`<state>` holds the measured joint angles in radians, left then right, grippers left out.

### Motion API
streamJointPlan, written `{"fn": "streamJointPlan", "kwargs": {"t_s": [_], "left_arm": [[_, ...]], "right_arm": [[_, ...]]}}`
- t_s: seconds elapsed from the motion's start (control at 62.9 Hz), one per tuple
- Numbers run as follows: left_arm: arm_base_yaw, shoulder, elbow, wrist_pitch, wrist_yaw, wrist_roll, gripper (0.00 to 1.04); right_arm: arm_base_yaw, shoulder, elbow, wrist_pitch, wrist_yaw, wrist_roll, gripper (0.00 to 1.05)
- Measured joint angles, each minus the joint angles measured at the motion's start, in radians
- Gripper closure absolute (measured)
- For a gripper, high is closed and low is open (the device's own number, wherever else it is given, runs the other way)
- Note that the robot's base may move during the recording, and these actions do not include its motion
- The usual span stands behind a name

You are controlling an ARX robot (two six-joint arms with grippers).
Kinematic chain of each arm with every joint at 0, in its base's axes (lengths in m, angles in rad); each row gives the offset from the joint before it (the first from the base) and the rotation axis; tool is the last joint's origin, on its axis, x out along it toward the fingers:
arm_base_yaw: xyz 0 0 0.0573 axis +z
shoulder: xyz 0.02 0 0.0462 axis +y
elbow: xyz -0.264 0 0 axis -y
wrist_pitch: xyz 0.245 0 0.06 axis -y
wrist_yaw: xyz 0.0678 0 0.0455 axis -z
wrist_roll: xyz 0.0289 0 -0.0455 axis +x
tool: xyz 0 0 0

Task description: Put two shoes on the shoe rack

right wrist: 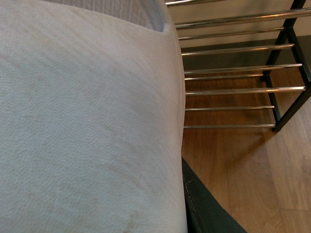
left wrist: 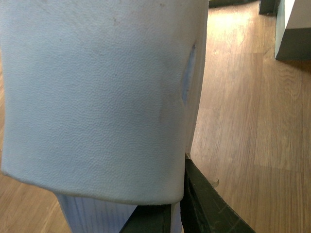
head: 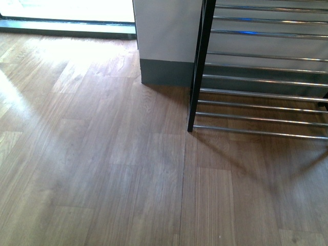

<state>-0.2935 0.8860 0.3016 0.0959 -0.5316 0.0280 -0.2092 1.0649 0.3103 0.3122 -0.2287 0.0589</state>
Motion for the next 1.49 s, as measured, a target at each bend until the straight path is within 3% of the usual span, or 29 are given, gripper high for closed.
{"fn": "streamJointPlan", "kwargs": {"t_s": [1.494], "left_arm": [[0.000, 0.000, -0.002, 0.000, 0.000, 0.000, 1.03]], "right_arm": [[0.000, 0.001, 0.000, 0.000, 0.000, 0.000, 1.03]]}}
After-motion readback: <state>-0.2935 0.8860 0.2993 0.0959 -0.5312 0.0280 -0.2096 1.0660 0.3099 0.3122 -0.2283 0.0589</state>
